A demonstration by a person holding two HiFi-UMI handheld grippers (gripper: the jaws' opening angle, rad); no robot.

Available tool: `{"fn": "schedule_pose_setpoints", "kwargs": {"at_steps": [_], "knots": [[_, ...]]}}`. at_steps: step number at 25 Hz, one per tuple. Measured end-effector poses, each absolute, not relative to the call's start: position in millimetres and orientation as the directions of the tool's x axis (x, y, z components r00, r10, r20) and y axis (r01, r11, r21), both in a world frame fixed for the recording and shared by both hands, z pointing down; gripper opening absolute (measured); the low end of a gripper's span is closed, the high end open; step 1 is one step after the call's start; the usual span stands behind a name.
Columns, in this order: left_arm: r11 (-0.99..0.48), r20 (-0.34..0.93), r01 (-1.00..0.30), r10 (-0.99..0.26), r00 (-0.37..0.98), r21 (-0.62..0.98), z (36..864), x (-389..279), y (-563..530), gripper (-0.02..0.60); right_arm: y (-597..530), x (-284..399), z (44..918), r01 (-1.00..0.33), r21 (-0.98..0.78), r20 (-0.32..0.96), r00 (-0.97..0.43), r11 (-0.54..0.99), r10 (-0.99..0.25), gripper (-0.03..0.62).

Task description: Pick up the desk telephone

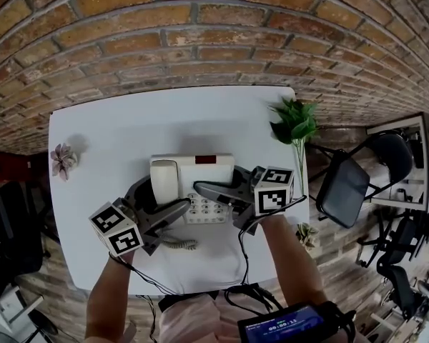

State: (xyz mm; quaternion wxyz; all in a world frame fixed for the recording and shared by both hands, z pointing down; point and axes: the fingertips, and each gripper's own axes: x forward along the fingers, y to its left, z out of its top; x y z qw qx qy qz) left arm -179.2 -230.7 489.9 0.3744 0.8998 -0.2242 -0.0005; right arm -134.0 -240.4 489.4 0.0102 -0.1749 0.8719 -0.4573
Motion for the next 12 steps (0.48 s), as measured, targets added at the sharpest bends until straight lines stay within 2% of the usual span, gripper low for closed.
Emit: {"fn": "schedule_pose_setpoints", "kwargs": {"at_steps": [12], "knots": [[-0.670,0.161,-0.411,-0.405,0.900,0.618,449.1,-181.5,-203.2,0.428,-214.4,-137.5,444.8,-0.303,-0.739,0.129,-0.940,0.602,-0.315,0.232]]}}
